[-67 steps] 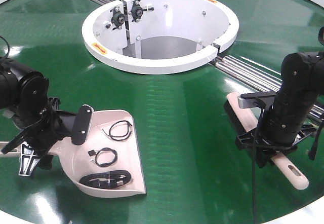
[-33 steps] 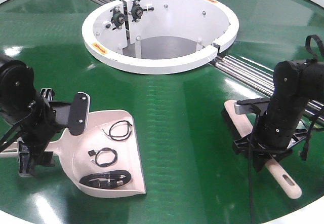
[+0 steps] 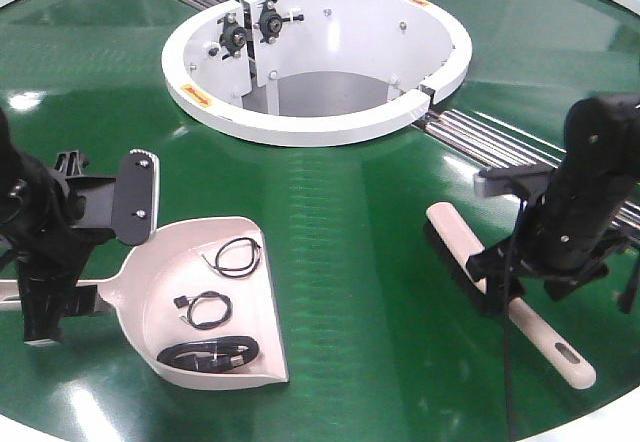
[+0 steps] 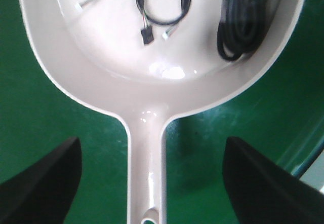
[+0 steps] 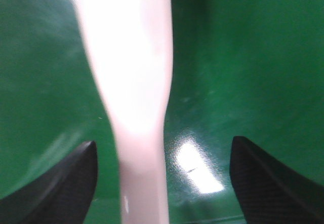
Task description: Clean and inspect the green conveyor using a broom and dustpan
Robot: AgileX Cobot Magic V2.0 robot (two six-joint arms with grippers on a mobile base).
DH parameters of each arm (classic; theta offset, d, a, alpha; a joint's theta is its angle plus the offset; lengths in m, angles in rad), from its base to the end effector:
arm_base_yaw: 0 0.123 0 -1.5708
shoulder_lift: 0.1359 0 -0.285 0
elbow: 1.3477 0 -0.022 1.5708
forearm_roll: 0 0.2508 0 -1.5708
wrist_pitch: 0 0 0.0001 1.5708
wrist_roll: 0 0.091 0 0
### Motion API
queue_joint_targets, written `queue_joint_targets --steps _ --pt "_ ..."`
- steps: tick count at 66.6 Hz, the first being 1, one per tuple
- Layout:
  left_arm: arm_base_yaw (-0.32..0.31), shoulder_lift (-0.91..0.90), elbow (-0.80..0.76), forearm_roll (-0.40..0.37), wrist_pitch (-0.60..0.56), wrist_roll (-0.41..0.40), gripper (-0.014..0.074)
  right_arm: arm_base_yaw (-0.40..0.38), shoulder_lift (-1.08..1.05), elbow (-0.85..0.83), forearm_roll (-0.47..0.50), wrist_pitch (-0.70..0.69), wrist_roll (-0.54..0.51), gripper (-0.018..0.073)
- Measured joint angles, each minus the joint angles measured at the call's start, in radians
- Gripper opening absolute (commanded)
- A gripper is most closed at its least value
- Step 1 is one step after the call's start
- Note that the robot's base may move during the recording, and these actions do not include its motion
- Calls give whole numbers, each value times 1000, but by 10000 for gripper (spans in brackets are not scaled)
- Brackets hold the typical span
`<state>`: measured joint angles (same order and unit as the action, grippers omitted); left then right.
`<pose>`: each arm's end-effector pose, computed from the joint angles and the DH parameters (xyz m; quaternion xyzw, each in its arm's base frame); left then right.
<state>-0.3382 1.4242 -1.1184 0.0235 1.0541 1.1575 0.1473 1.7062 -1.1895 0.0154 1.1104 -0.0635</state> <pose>0.2583 -0.0889 0.2881 0.6756 0.7221 0.0692 0.1318 0.3127 0.0477 0.2222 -0.1019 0.9947 0.0076 0.0151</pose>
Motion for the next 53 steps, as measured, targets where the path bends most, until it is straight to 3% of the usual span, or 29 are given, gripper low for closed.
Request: queue_joint_targets --steps 13,22,40,53 --pt "0 -74 0 -87 2 -17 540 0 -167 0 0 -31 -5 534" --pt "0 -128 0 -126 3 -125 516 0 -298 0 0 -49 -10 534" --pt "0 -285 7 -128 -46 -320 444 0 -582 1 11 -109 -33 534" --pt "0 -485 7 -113 -110 -468 440 0 -835 72 111 -156 -117 534"
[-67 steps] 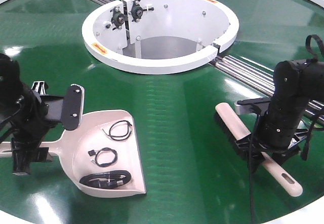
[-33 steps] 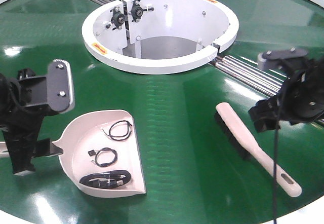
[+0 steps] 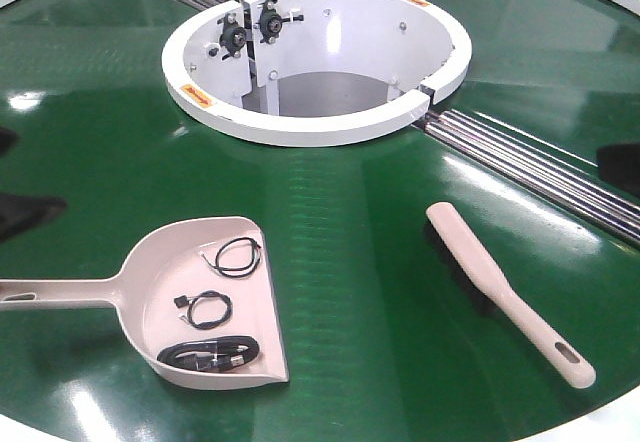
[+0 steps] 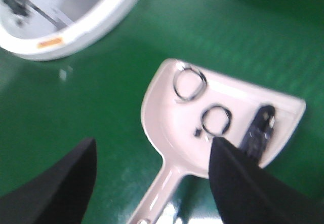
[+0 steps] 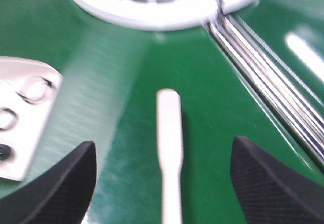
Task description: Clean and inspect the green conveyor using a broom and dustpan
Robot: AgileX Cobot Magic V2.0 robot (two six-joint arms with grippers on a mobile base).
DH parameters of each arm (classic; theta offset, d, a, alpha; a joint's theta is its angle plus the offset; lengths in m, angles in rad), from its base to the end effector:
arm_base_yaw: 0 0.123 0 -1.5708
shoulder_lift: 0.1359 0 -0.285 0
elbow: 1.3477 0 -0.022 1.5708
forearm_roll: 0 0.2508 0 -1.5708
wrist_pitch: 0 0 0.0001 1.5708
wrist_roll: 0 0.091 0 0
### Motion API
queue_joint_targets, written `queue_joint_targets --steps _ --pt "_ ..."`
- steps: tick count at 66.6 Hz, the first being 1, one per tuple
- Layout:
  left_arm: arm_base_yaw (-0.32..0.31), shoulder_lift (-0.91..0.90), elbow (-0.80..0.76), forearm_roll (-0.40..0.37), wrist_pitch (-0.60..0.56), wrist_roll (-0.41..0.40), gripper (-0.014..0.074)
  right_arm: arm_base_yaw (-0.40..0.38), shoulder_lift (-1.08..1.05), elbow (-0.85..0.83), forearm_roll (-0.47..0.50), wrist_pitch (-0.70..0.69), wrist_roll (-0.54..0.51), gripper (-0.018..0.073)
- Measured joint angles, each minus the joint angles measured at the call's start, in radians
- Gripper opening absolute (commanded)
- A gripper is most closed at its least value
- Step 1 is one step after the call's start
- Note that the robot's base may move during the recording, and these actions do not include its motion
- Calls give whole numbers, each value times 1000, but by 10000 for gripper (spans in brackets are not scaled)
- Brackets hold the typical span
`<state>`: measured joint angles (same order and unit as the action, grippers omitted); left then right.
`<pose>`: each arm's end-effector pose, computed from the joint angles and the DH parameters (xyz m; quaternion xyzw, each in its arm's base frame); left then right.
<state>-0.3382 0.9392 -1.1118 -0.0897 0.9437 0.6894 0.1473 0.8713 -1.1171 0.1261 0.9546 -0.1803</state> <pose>0.1597 -0.0632 0.4021 0.4364 0.7899 0.0315 0.4297 0.1483 0.0315 0.4142 -0.1360 0.8773 0.0548 0.4570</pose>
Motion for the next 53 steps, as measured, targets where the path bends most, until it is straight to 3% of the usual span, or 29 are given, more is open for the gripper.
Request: queue_joint_targets --steps 11,18,33,46,53 --pt "0 -159 6 1 -84 -148 440 0 -293 239 74 -147 -18 532" --pt "0 -238 61 1 -150 -196 440 0 -443 380 92 -235 -20 532" --pt "0 -448 378 0 -342 -250 438 0 -677 603 100 -387 -107 515" --pt "0 -700 665 -7 -604 -411 438 0 -824 742 113 -534 -115 515" --pt "0 -762 765 -8 -684 -441 433 0 -845 812 113 -590 -114 515"
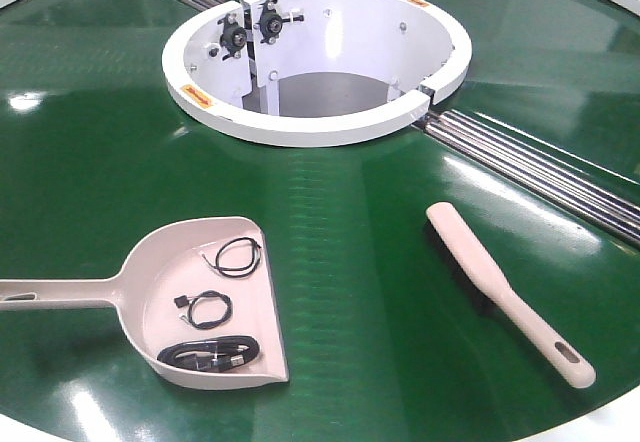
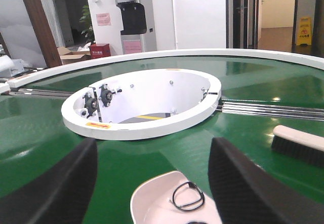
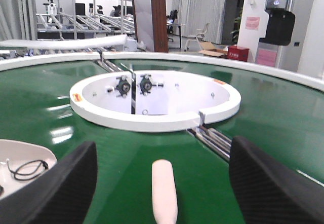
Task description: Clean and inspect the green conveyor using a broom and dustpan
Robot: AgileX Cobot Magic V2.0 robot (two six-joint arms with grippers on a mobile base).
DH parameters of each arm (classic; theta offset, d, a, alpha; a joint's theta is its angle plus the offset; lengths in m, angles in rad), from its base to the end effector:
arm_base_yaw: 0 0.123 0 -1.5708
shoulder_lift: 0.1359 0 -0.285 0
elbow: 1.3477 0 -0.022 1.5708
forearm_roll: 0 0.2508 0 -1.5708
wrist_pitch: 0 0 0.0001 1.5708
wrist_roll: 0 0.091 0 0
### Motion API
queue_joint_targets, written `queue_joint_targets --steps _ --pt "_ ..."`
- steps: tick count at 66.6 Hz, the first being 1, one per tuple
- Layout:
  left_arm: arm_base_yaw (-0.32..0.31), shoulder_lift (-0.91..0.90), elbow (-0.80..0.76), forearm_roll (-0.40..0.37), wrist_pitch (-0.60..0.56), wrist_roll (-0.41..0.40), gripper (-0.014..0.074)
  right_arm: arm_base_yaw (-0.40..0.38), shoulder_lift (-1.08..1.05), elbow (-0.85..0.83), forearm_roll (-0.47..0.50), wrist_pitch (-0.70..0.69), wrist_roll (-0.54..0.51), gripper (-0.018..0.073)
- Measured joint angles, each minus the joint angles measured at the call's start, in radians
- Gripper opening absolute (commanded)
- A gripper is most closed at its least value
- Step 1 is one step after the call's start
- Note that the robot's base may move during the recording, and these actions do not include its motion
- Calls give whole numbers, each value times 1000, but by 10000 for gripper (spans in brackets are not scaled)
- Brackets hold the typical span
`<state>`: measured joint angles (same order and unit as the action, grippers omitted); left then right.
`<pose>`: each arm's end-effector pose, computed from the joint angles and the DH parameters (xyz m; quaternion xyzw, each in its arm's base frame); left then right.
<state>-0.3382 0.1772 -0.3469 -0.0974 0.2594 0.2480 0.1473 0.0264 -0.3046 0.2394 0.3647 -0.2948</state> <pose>0.0528 -0.0210 0.2956 0.1809 0.6841 -0.0738 0.7028 0.0343 0.0129 0.2800 -0.1063 0.6954 0.0570 0.7084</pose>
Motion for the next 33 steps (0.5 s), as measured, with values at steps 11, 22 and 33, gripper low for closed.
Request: queue_joint_targets --steps 11,22,33 --pt "0 -8 61 -3 -6 -9 211 0 0 70 0 -56 0 335" --pt "0 -8 62 -15 -6 -10 -8 0 0 72 1 -82 0 -15" --pt "0 -8 62 -17 -6 -10 -8 0 0 72 4 -87 3 -8"
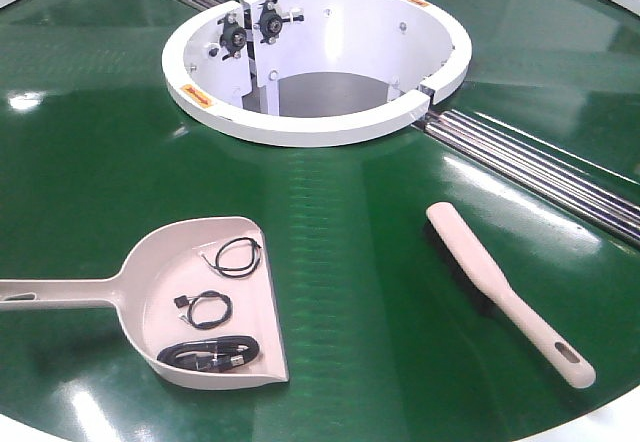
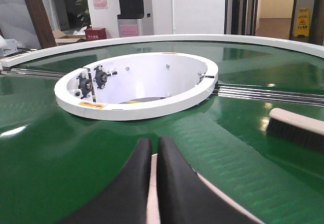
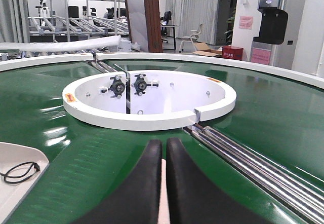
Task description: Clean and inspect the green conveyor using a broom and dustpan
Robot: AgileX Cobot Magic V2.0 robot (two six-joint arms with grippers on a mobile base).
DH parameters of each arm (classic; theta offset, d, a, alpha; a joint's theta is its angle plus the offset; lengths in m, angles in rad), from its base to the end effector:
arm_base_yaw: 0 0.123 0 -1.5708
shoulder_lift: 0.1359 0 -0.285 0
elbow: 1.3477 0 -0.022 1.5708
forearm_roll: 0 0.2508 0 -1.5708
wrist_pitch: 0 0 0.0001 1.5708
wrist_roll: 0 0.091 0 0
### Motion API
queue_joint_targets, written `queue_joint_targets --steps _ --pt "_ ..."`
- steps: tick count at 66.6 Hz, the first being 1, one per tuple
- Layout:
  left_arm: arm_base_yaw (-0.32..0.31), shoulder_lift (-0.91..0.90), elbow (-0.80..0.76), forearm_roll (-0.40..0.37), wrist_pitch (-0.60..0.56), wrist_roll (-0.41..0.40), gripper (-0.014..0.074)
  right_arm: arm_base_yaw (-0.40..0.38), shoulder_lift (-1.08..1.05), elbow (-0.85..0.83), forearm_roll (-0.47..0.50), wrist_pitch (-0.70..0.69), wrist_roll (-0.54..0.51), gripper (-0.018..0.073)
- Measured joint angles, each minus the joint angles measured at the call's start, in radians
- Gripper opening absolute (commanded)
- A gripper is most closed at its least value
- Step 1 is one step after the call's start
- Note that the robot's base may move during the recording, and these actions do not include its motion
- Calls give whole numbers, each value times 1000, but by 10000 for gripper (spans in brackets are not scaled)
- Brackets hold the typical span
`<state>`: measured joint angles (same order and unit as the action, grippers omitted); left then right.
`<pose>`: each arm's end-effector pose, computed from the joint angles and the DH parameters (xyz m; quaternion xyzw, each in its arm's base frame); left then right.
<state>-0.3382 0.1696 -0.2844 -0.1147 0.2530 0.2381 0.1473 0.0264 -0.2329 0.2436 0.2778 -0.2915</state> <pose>0.0560 -0.0225 0.2760 0.1766 0.7025 -0.0830 0.6844 0.0419 0.0123 0.2648 -0.0947 0.6922 0.0554 0.7133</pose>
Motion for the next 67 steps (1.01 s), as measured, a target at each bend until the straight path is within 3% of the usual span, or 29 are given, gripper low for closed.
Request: queue_joint_targets --steps 42,58,67 --pt "3 -7 42 15 -21 -2 -8 0 0 0 0 0 0 -8" --pt "124 -115 284 44 -144 -5 -8 0 0 0 0 0 0 -8" --pt "206 -174 310 52 -146 -52 -8 0 0 0 0 0 0 -8"
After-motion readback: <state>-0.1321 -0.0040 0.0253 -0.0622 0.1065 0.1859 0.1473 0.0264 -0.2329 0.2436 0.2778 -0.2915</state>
